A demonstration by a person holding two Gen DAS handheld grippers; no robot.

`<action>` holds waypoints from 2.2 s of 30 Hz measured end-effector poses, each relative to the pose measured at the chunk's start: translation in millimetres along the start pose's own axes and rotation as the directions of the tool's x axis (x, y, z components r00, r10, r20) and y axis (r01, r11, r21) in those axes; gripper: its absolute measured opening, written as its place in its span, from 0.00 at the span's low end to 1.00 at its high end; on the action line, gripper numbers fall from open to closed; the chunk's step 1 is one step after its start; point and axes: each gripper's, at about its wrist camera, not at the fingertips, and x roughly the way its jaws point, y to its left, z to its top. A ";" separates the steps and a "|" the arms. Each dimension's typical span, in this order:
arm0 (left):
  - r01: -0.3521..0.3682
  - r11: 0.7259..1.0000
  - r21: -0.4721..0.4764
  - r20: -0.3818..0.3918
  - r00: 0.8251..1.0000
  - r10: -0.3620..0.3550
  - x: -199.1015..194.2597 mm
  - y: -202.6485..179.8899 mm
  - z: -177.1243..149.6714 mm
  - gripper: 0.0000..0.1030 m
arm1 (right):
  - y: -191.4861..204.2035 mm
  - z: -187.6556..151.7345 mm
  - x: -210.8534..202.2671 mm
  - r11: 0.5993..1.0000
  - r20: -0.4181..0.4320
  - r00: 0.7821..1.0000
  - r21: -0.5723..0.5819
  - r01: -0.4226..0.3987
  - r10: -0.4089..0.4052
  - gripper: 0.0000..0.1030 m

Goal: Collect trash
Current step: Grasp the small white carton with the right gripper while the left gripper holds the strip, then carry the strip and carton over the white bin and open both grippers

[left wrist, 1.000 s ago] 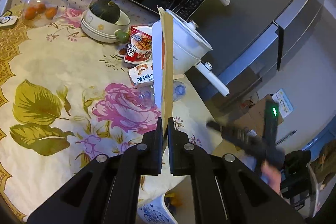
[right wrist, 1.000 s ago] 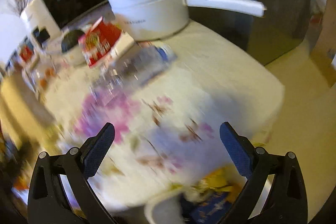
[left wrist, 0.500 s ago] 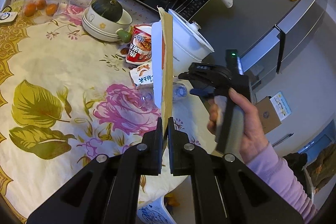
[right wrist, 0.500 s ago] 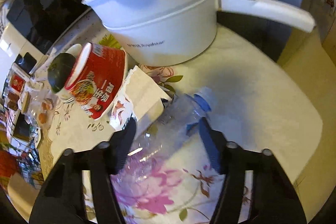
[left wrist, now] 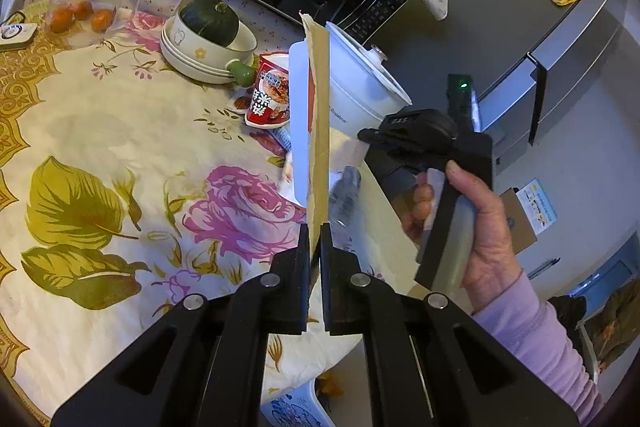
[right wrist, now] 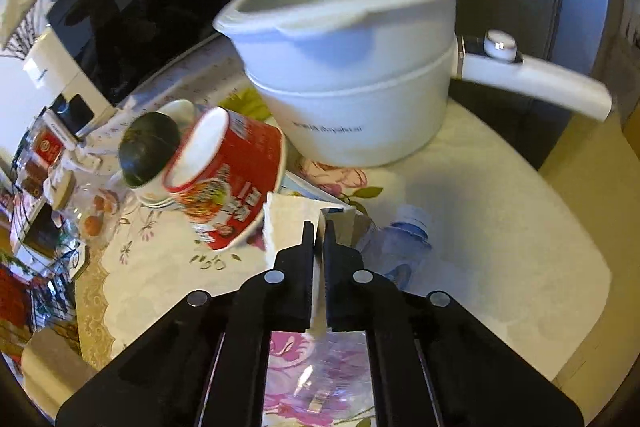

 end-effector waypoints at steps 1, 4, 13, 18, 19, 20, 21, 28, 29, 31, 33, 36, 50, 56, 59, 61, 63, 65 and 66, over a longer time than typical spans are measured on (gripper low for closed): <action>-0.002 1.000 0.001 0.005 1.000 0.002 -1.5 -0.1 0.2 0.04 | 3.4 0.7 -7.4 1.000 0.015 1.000 -0.015 0.002 -0.002 0.02; -0.004 1.000 -0.003 0.014 1.000 0.004 -4.5 1.0 0.7 0.04 | 10.5 4.7 -20.7 0.999 0.047 0.999 -0.044 0.003 -0.001 0.02; -0.006 1.000 -0.007 0.033 0.999 0.006 -10.5 0.7 1.5 0.04 | 28.0 14.0 -79.6 0.994 0.147 0.989 -0.106 -0.001 0.017 0.02; -0.004 1.000 -0.001 0.035 0.999 0.004 -12.4 -0.3 1.1 0.04 | 25.8 9.4 -122.7 0.988 0.197 0.980 -0.155 0.008 0.023 0.02; -0.004 1.000 -0.002 0.035 0.999 0.004 -12.5 -0.2 0.7 0.04 | 24.5 7.5 -131.4 0.986 0.203 0.979 -0.166 0.010 0.025 0.02; -0.005 1.000 -0.002 0.034 0.999 0.005 -12.4 -0.1 0.4 0.04 | 22.3 4.3 -140.0 0.984 0.208 0.978 -0.179 0.013 0.026 0.02; -0.006 1.000 -0.002 0.034 0.999 0.006 -12.4 -0.1 0.2 0.04 | 20.2 -0.7 -150.2 0.980 0.216 0.976 -0.198 0.019 0.024 0.02; -0.017 1.000 -0.001 0.041 0.999 0.017 -13.5 -2.0 -2.1 0.04 | -1.2 -53.7 -201.9 0.955 0.235 0.972 -0.293 0.045 0.026 0.02; -0.020 1.000 0.001 0.040 0.999 0.020 -13.3 -2.4 -2.9 0.04 | -4.5 -61.7 -205.2 0.953 0.231 0.973 -0.300 0.049 0.022 0.02; -0.026 1.000 0.005 0.037 0.999 0.026 -12.9 -3.7 -4.9 0.04 | -16.2 -84.5 -208.7 0.948 0.212 0.977 -0.313 0.058 0.010 0.02; -0.031 0.999 0.011 0.033 0.999 0.030 -12.6 -5.0 -7.0 0.04 | -29.4 -109.7 -207.0 0.945 0.180 0.984 -0.321 0.067 -0.008 0.02; -0.034 0.999 0.024 0.026 0.999 0.034 -11.7 -8.8 -10.7 0.04 | -49.7 -149.0 -191.7 0.941 0.110 0.993 -0.328 0.081 -0.047 0.02; 0.009 0.993 0.119 -0.031 0.999 -0.005 -2.6 -48.3 -31.0 0.04 | -103.7 -229.6 -151.4 0.936 0.048 0.972 -0.260 0.236 -0.231 0.88; 0.078 0.970 0.231 -0.144 0.989 -0.045 10.5 -84.6 -60.0 0.05 | -135.7 -227.0 -120.9 0.822 0.195 0.855 -0.237 0.517 -0.481 0.93; 0.116 0.952 0.283 -0.231 0.972 -0.050 23.5 -99.3 -84.1 0.05 | -164.7 -220.5 -111.7 0.842 0.083 0.859 -0.168 0.512 -0.506 0.93; 0.139 0.941 0.308 -0.287 0.957 -0.047 32.0 -106.2 -100.2 0.05 | -174.5 -215.6 -118.3 0.852 0.089 0.859 -0.115 0.511 -0.503 0.93; 0.157 0.930 0.331 -0.334 0.942 -0.040 39.6 -112.5 -115.6 0.05 | -181.4 -213.9 -122.8 0.836 0.102 0.840 -0.088 0.542 -0.534 0.93; 0.182 0.919 0.350 -0.378 0.925 -0.039 47.6 -120.5 -129.7 0.05 | -190.8 -212.5 -127.1 0.845 0.088 0.844 -0.042 0.533 -0.528 0.93; 0.188 0.916 0.355 -0.390 0.920 -0.038 49.3 -121.8 -133.8 0.05 | -195.7 -212.1 -128.5 0.852 0.077 0.850 -0.021 0.523 -0.521 0.93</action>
